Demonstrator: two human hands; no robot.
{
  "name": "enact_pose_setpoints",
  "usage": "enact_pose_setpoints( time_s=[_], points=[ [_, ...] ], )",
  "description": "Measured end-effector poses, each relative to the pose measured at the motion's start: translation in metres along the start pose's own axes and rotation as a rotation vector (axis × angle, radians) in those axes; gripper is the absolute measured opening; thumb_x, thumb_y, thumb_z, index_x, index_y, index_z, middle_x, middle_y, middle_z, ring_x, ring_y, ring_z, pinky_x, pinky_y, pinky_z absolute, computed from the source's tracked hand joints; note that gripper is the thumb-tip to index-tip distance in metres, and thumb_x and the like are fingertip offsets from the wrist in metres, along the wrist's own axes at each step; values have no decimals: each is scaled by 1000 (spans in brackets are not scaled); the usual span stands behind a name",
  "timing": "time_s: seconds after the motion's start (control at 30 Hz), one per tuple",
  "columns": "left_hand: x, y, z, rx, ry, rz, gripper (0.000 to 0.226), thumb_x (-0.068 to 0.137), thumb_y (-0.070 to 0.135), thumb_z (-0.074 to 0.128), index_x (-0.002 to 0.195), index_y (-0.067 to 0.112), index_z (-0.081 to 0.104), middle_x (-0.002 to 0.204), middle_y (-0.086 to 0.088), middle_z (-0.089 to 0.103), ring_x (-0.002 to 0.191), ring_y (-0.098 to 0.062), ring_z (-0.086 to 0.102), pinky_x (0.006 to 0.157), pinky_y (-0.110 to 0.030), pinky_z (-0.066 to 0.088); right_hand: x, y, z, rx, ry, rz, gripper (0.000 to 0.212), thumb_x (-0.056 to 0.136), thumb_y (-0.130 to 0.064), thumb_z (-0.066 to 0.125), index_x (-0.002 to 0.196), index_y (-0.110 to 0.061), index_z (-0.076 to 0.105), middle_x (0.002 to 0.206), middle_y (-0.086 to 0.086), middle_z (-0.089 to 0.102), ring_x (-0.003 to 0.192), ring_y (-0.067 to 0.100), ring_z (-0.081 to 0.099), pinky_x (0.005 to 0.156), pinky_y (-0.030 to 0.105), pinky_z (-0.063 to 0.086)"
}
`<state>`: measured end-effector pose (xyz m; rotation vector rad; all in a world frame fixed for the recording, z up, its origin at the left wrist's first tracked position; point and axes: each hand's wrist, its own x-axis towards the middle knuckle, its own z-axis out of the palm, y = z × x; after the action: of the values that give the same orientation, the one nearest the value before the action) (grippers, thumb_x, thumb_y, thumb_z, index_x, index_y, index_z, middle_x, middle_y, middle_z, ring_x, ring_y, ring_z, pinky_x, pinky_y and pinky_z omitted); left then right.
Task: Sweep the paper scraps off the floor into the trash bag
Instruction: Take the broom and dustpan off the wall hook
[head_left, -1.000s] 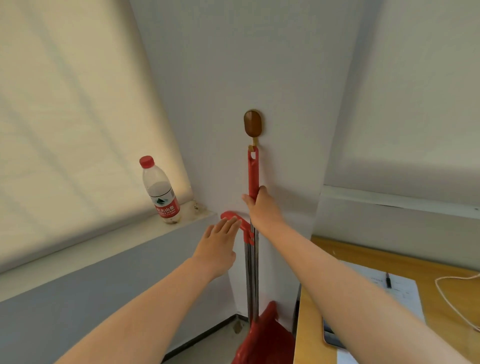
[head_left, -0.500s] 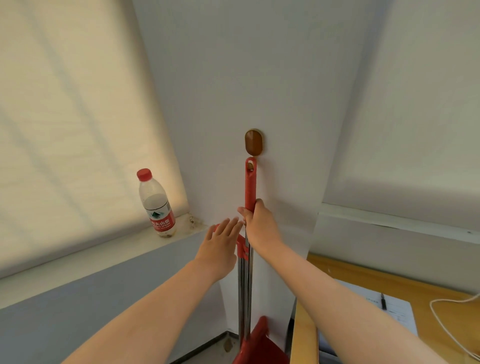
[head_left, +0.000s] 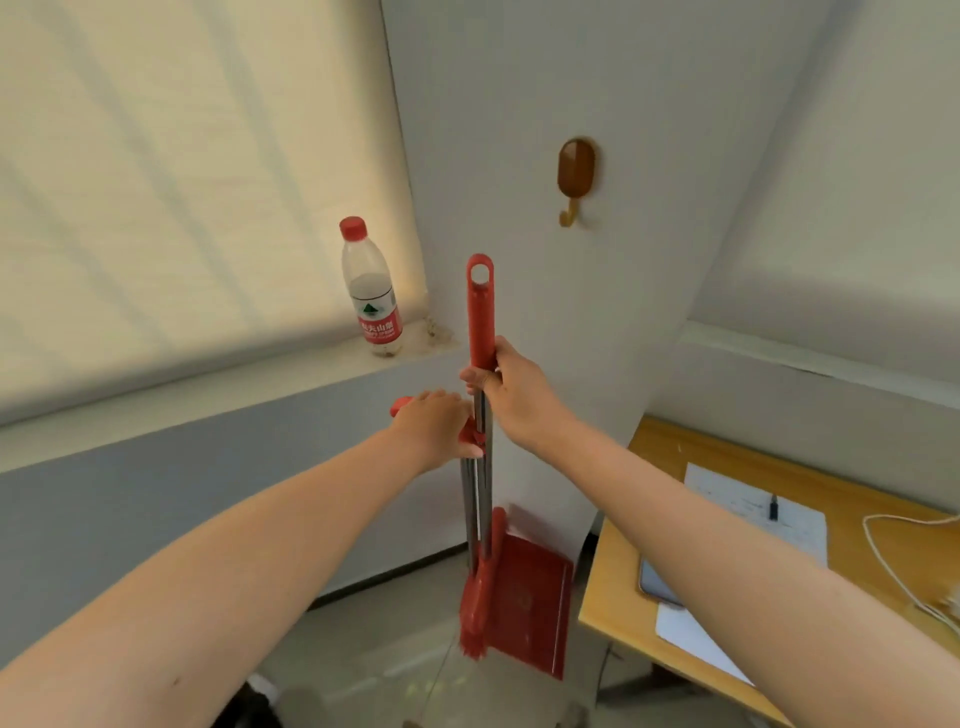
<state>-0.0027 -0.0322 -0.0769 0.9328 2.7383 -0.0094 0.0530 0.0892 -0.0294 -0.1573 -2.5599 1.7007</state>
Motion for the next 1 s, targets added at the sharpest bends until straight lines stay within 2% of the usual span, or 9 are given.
enact_pose_setpoints(
  time_s=[0.07, 0.3, 0.43, 0.53, 0.6, 0.7, 0.8, 0.93, 1.0],
  points=[
    [-17, -6, 16, -68, -44, -34, 45, 79, 61, 63, 102, 23, 63, 97, 2, 66, 93, -22, 64, 82, -36, 52, -18, 4, 15, 22, -37, 3, 8, 96, -17, 53, 103, -19, 50, 91, 2, 64, 91, 22, 63, 83, 30, 50],
    [-76, -23, 73, -228, -120, -139, 51, 79, 72, 52, 92, 26, 67, 89, 7, 68, 87, -17, 65, 76, -33, 52, -61, 17, 55, 43, -187, 52, 14, 92, -21, 60, 106, -18, 58, 105, 4, 66, 101, 20, 61, 93, 33, 46],
    [-111, -23, 96, -287, -97, -144, 45, 80, 67, 57, 83, 23, 64, 86, 5, 69, 83, -17, 65, 78, -35, 53, -81, 23, 51, -9, -398, 100, 20, 92, -10, 59, 106, -22, 65, 111, -7, 65, 108, 7, 56, 85, 15, 42],
    [-139, -23, 112, -389, -23, -147, 36, 78, 63, 63, 95, 32, 69, 91, 10, 72, 89, -12, 66, 78, -34, 53, -91, 30, 51, 69, -393, 377, 42, 91, 8, 42, 116, -17, 65, 122, 5, 58, 112, 22, 57, 81, 32, 59],
    [-155, -21, 121, -361, -5, -145, 37, 78, 59, 65, 97, 28, 69, 89, 9, 70, 91, -15, 66, 76, -33, 52, -102, 29, 64, 232, -434, 672, 33, 97, -17, 48, 128, -8, 51, 122, 18, 51, 98, 31, 64, 69, 42, 61],
    [-180, -24, 134, -305, -26, -152, 32, 81, 49, 67, 97, 21, 70, 94, 1, 70, 93, -21, 65, 75, -35, 49, -119, 33, 98, 399, -684, 970, 51, 94, -51, 47, 115, -4, 46, 98, 19, 55, 69, 25, 68, 50, 29, 58],
    [-209, -39, 151, -302, -144, -148, 35, 80, 52, 64, 96, 22, 70, 94, 0, 70, 91, -22, 66, 77, -39, 52, -132, 45, 138, 454, -794, 1088, 35, 94, -40, 49, 98, -6, 51, 80, 9, 56, 48, 10, 63, 35, 16, 46],
    [-240, -54, 167, -218, -154, -100, 61, 76, 58, 32, 105, 18, 67, 102, -5, 69, 98, -27, 64, 67, -29, 41, -148, 53, 182, 552, -847, 1236, 15, 89, -18, 59, 97, -7, 53, 94, 9, 56, 51, 15, 67, 38, 20, 51],
    [-253, -59, 170, -213, -153, -119, 53, 79, 54, 28, 93, 19, 66, 91, -1, 68, 100, -24, 63, 63, -23, 35, -157, 48, 195, 653, -842, 1266, 6, 84, -5, 58, 87, -4, 53, 88, 8, 54, 50, 15, 65, 35, 18, 48]
  ],
)
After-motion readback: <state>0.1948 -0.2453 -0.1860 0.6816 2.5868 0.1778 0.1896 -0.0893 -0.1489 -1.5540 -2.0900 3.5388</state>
